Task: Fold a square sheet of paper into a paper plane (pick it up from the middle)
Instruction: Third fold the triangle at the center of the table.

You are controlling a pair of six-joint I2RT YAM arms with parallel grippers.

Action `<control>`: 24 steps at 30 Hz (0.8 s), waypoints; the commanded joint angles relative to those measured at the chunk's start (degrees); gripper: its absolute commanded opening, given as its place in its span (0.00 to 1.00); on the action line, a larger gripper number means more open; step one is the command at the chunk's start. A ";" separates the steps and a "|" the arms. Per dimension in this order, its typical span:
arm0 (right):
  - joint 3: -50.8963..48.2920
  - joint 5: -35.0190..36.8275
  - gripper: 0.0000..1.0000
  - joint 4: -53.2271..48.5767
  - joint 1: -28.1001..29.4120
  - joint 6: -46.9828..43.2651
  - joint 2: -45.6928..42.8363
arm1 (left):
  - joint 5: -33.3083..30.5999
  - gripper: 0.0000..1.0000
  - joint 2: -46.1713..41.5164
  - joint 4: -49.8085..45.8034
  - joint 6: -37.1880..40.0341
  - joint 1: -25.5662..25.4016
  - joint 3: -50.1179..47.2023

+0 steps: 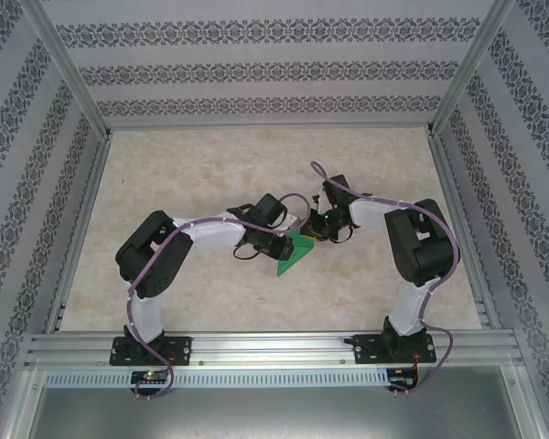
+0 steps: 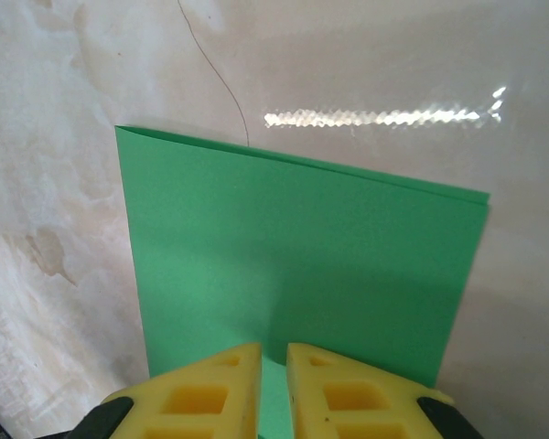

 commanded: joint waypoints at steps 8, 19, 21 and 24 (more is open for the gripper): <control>-0.21 2.97 0.17 -0.51 0.89 -0.55 1.12 | -1.44 0.14 0.85 -0.08 -0.71 0.62 0.40; -0.34 3.17 0.18 -0.16 0.93 0.00 1.08 | 0.56 0.16 1.65 0.89 -1.84 0.62 -0.57; -0.42 3.25 0.18 -0.16 1.02 -0.03 1.12 | 0.65 0.16 1.67 1.06 -1.79 0.62 -0.49; -0.60 3.27 0.18 -0.08 1.10 0.08 1.08 | 0.20 0.17 1.92 0.79 -1.86 0.62 -0.57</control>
